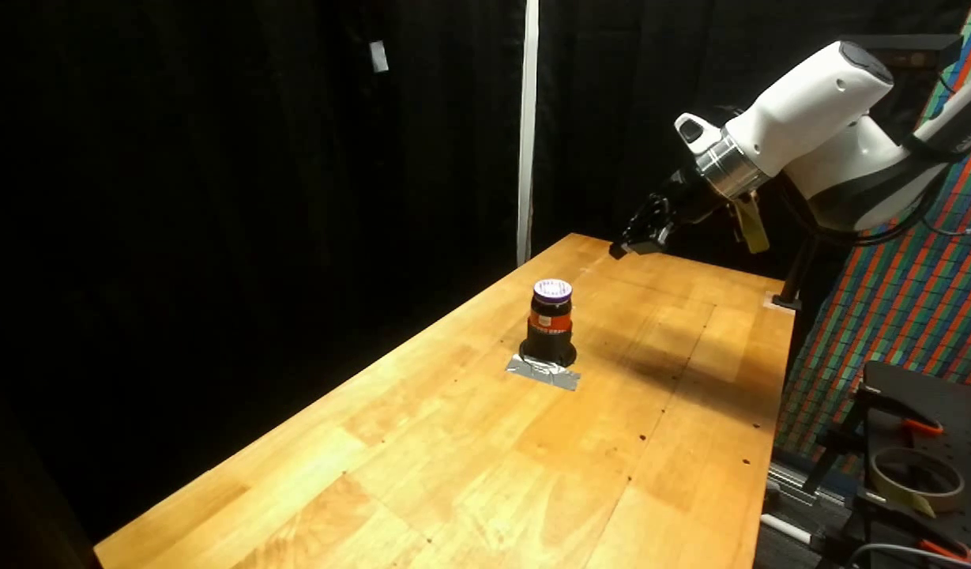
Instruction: Put the rubber band on the jar.
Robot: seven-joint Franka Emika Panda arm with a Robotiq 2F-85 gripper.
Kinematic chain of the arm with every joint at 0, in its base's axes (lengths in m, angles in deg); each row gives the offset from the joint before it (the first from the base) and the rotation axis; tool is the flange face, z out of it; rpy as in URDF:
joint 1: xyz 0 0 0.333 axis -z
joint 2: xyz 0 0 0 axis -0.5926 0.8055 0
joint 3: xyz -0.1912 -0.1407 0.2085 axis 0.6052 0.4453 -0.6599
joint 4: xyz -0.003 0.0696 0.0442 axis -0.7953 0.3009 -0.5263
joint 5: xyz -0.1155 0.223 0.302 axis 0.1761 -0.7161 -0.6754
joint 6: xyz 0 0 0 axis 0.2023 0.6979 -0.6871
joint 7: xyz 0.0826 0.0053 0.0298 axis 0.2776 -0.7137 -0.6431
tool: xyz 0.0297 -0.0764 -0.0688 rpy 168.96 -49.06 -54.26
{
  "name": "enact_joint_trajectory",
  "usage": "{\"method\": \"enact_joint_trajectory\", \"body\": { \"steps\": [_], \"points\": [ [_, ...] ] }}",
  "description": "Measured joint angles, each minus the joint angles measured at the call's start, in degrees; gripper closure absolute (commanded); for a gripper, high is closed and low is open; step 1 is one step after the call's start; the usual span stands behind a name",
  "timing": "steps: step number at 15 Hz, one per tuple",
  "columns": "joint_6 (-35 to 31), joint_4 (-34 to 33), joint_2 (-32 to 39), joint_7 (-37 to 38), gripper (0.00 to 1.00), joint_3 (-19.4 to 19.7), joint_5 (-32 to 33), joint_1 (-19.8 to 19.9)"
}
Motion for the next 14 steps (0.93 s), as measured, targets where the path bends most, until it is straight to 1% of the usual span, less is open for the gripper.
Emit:
{"method": "enact_joint_trajectory", "body": {
  "steps": [1, 2, 3, 4, 5, 6, 7, 8, 9, 10, 12, 13, 14],
  "points": [
    [-1.96, 0.87, 1.01, -2.55, 0.86, 3.12, -2.80, -2.84],
    [-4.76, 2.14, 2.59, -5.32, 0.87, 6.23, -6.27, -5.68],
    [-8.19, 3.82, 4.61, -8.13, 0.85, 8.97, -10.13, -8.28],
    [-12.03, 6.08, 7.02, -10.90, 0.60, 11.32, -14.40, -10.84],
    [-15.25, 8.83, 9.31, -12.79, 0.60, 12.99, -18.19, -13.28],
    [-16.47, 11.45, 10.84, -13.83, 0.56, 14.27, -20.38, -15.80],
    [-15.94, 13.60, 11.46, -13.94, 0.48, 15.91, -20.87, -18.91],
    [-13.32, 14.98, 11.33, -13.91, 0.41, 18.42, -20.88, -22.90],
    [-8.31, 15.44, 10.60, -13.54, 0.32, 22.03, -20.75, -27.97],
    [-3.34, 15.25, 9.64, -12.86, 0.23, 25.48, -20.72, -32.56],
    [6.43, 13.96, 7.74, -11.22, 0.10, 32.32, -20.72, -41.76],
    [10.78, 13.07, 6.92, -10.33, 0.02, 35.56, -20.74, -46.29],
    [14.80, 12.10, 6.20, -9.50, 0.00, 38.68, -20.90, -50.76]
  ]
}}
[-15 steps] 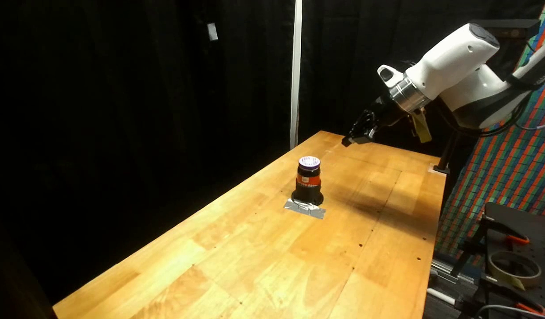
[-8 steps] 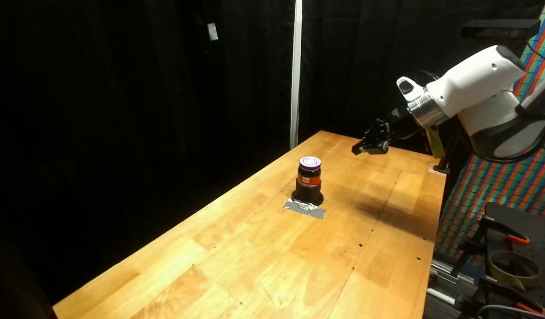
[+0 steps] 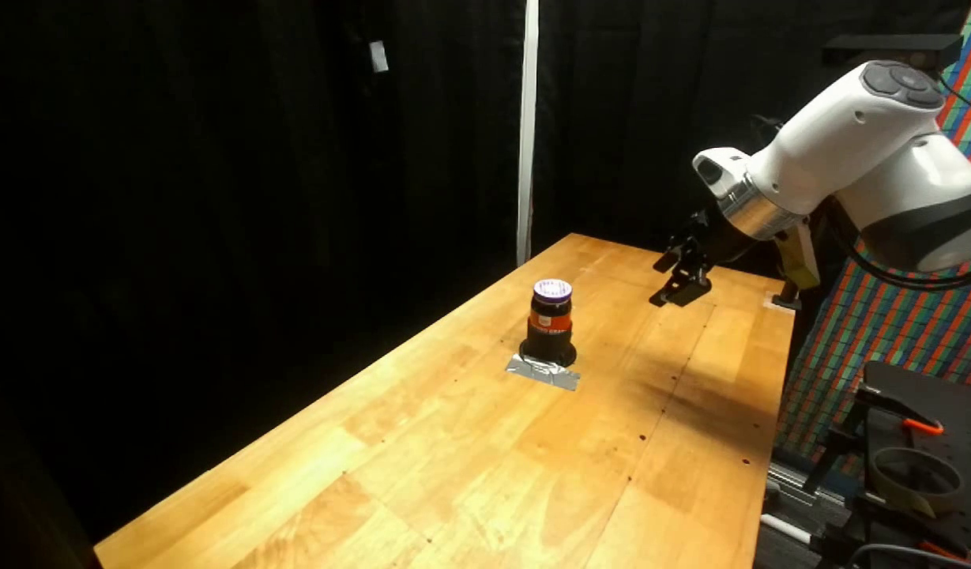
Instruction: Put the rubber band on the jar.
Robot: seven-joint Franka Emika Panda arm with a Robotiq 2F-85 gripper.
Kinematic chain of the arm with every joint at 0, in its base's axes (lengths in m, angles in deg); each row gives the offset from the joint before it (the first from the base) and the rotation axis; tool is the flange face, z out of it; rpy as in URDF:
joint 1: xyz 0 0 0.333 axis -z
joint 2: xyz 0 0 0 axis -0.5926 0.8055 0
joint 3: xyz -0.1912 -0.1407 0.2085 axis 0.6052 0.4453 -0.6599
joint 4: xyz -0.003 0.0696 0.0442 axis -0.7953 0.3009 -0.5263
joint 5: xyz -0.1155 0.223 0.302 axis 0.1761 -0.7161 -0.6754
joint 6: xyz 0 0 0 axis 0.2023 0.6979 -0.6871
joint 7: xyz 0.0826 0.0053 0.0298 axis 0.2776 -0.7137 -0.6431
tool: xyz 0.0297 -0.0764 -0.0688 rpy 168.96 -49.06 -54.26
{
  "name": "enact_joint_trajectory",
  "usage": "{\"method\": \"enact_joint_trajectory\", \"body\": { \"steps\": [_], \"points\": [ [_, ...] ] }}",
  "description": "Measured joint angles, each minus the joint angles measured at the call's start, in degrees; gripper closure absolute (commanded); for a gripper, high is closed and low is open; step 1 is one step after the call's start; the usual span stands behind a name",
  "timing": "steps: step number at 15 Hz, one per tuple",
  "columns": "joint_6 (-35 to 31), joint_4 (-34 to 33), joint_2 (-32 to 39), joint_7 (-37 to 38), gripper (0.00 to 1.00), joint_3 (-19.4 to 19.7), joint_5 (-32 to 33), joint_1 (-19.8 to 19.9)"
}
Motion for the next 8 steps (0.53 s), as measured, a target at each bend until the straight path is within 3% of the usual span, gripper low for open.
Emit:
{"method": "enact_joint_trajectory", "body": {
  "steps": [4, 8],
  "points": [
    [12.76, -3.65, -1.35, 0.51, 0.00, 11.86, -5.42, -17.87],
    [21.25, -6.80, -1.06, -3.36, 0.00, 23.72, -19.64, -35.22]
  ]
}}
